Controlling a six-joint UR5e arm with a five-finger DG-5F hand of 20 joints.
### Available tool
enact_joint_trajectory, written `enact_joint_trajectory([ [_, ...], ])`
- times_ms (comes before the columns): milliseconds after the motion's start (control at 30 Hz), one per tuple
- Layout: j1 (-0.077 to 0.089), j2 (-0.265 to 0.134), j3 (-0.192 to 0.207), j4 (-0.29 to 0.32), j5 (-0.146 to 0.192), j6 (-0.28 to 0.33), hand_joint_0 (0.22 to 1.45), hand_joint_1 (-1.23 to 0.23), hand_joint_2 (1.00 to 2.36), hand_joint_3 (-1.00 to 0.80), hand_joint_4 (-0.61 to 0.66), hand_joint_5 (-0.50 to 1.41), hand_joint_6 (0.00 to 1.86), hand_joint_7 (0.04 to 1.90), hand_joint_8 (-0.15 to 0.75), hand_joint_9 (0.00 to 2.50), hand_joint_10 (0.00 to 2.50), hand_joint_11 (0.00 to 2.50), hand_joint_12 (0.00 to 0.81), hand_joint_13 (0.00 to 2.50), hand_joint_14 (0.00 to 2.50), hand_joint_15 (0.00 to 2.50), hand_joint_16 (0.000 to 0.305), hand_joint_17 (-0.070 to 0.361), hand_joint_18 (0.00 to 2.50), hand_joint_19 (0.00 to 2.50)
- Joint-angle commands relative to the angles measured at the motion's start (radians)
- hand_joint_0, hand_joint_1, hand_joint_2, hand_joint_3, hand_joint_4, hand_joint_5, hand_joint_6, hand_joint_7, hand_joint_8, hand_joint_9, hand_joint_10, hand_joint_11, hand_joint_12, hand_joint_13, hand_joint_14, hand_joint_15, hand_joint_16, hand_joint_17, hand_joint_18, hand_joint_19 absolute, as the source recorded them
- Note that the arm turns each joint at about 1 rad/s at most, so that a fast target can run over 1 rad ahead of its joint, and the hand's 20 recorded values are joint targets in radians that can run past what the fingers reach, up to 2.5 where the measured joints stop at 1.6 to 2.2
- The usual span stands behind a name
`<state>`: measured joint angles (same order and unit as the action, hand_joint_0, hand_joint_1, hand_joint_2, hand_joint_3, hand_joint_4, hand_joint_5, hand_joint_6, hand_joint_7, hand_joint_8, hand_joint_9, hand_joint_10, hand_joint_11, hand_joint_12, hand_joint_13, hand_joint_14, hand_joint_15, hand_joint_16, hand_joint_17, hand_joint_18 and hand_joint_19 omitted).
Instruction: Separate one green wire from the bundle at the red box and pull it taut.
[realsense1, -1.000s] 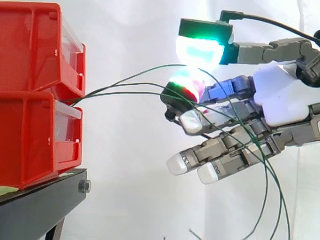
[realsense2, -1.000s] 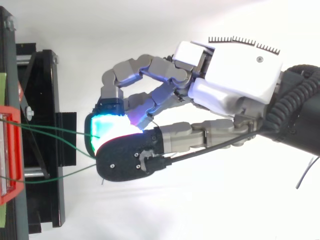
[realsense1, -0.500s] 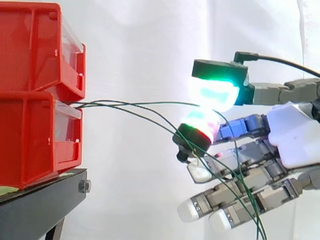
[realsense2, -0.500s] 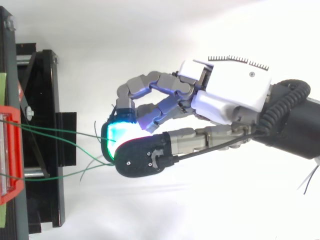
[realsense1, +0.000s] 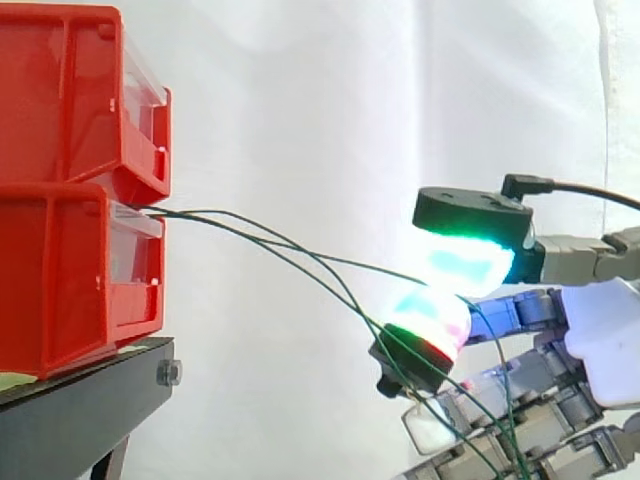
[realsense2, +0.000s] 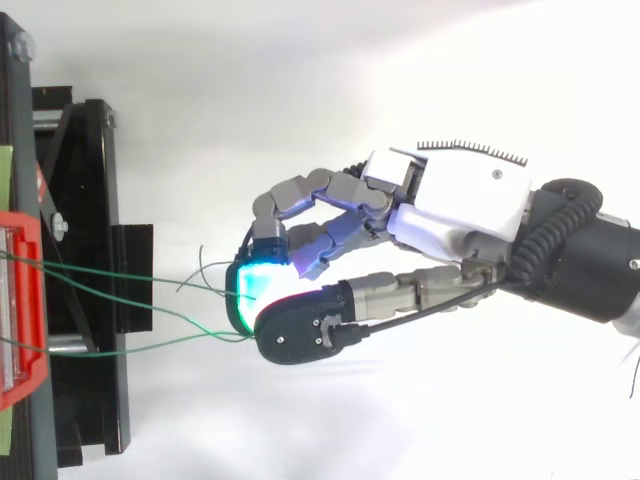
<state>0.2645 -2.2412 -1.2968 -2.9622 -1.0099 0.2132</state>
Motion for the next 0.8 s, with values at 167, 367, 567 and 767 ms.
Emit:
enact_joint_trajectory([
  [167, 0.002, 0.0, -0.056, 0.089, 0.002, -0.006, 0.57, -0.8, 1.01, -0.04, -0.1, -0.08, 0.84, 1.25, 0.22, 0.96, 0.01, 0.4, 0.412, 0.49, 0.01, 0.18, 0.061, 0.138, 0.44, 0.24],
  [367, 0.002, 0.0, -0.056, 0.092, -0.003, -0.034, 0.57, -0.8, 1.01, -0.04, -0.11, -0.08, 0.84, 1.25, 0.22, 0.96, 0.01, 0.41, 0.412, 0.49, 0.01, 0.18, 0.062, 0.139, 0.45, 0.25],
  [567, 0.002, 0.0, -0.056, 0.092, -0.001, -0.064, 0.57, -0.79, 1.01, -0.04, -0.11, -0.08, 0.84, 1.25, 0.218, 0.97, 0.01, 0.41, 0.412, 0.5, 0.01, 0.19, 0.062, 0.139, 0.45, 0.25],
  [767, 0.002, 0.0, -0.056, 0.094, 0.001, -0.066, 0.56, -0.79, 1.01, -0.04, -0.11, -0.08, 0.84, 1.25, 0.225, 0.97, 0.01, 0.43, 0.414, 0.5, 0.01, 0.2, 0.062, 0.139, 0.46, 0.26],
])
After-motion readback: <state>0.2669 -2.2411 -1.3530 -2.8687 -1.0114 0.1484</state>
